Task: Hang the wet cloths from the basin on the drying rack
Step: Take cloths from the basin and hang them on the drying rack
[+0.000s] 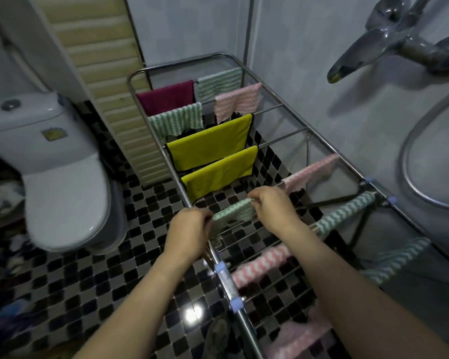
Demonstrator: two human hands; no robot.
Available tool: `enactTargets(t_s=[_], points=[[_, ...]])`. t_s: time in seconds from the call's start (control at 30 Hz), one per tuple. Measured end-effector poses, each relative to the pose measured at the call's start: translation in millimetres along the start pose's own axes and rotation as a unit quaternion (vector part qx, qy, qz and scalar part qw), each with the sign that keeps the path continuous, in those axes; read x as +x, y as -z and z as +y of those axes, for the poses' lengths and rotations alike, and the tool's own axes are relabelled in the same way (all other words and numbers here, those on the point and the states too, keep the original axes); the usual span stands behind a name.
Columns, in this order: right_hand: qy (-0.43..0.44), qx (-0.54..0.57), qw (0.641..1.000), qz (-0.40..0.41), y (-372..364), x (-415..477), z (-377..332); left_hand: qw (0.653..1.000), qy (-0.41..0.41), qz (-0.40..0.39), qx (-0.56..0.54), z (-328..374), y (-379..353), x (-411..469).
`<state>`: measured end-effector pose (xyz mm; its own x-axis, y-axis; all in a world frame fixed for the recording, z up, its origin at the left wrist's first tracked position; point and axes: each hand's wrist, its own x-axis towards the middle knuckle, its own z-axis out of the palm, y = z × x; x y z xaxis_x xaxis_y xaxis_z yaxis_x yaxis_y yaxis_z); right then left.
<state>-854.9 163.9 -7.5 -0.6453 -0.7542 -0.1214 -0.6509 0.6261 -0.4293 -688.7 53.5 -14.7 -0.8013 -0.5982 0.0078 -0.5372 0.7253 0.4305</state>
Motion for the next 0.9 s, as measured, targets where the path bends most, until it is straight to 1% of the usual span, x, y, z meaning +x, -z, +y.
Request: enactTargets(t_s=[0.1,0.17,0.33,0.5,0.63,0.7,0.77,0.8,0.9], points=[[0.000,-0.040,0.999,-0.013,2.4,-5.1,-7.2,1.000,-0.001,-0.010,0.019,1.0,0.1,0.4],[0.009,-0.050,0.999,-0.018,7.9,-10.8,-15.4,1.000,0.003,0.001,0.014,2.2,4.0,-5.1],[0.039,0.003,0.999,-0.023,21.3,-32.8,-45.5,0.995,0.041,0.066,-0.067,-1.3,24.2,-39.3],[0.108,0.063,0.991,-0.038,24.9,-54.6,-104.5,0.977,0.089,0.106,-0.164,-20.0,63.6,-94.6],[0.153,0.117,0.979,-0.069,17.0,-79.1,-167.9,0.950,0.150,0.156,-0.225,-50.8,92.7,-138.2],[0.158,0.160,0.971,-0.081,13.7,-88.4,-188.3,0.937,0.178,0.165,-0.251,-60.8,101.9,-151.0],[0.184,0.189,0.959,-0.102,1.0,-100.8,-224.4,0.915,0.222,0.199,-0.273,-82.3,118.4,-177.8],[0.209,0.194,0.952,-0.115,-10.1,-108.3,-251.7,0.901,0.249,0.224,-0.276,-98.9,130.4,-197.5],[0.277,0.183,0.933,-0.140,-36.9,-129.9,-314.6,0.876,0.316,0.259,-0.255,-139.5,152.5,-241.9]])
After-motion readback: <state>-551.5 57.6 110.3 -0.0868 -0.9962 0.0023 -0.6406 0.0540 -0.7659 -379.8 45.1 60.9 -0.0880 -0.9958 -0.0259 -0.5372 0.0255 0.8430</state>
